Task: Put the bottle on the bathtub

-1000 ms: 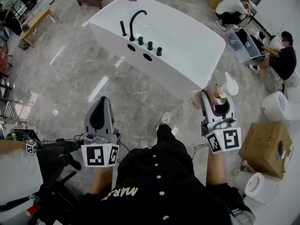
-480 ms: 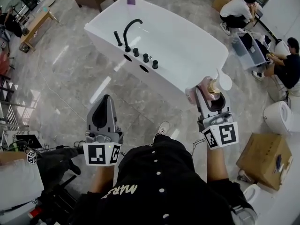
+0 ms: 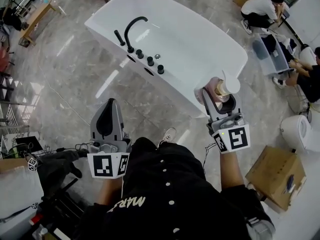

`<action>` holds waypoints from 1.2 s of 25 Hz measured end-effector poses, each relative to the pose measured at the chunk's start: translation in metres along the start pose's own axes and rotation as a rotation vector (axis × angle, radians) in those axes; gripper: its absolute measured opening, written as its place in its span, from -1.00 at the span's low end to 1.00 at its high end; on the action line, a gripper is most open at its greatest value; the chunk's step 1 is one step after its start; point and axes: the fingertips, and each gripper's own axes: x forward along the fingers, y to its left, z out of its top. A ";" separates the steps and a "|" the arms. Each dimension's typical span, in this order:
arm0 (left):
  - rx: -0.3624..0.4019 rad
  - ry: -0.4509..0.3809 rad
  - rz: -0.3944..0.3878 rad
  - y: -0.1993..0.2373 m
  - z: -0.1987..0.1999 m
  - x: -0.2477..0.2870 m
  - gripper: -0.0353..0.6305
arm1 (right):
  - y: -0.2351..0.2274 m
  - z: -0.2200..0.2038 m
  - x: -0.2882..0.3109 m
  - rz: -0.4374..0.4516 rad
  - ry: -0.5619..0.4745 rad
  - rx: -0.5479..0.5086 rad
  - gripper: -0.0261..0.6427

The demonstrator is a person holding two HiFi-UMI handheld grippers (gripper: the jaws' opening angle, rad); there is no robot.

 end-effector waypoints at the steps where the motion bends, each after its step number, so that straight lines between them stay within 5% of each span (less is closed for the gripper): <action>1: 0.001 0.010 0.000 0.000 -0.004 0.004 -0.87 | -0.002 -0.006 0.007 0.010 0.004 0.002 -0.26; 17: -0.005 0.075 -0.099 0.024 -0.043 0.129 -0.87 | -0.008 -0.095 0.132 0.180 0.037 0.034 -0.26; 30: -0.044 0.222 -0.141 0.033 -0.142 0.153 -0.87 | 0.015 -0.255 0.194 0.301 0.112 0.130 -0.26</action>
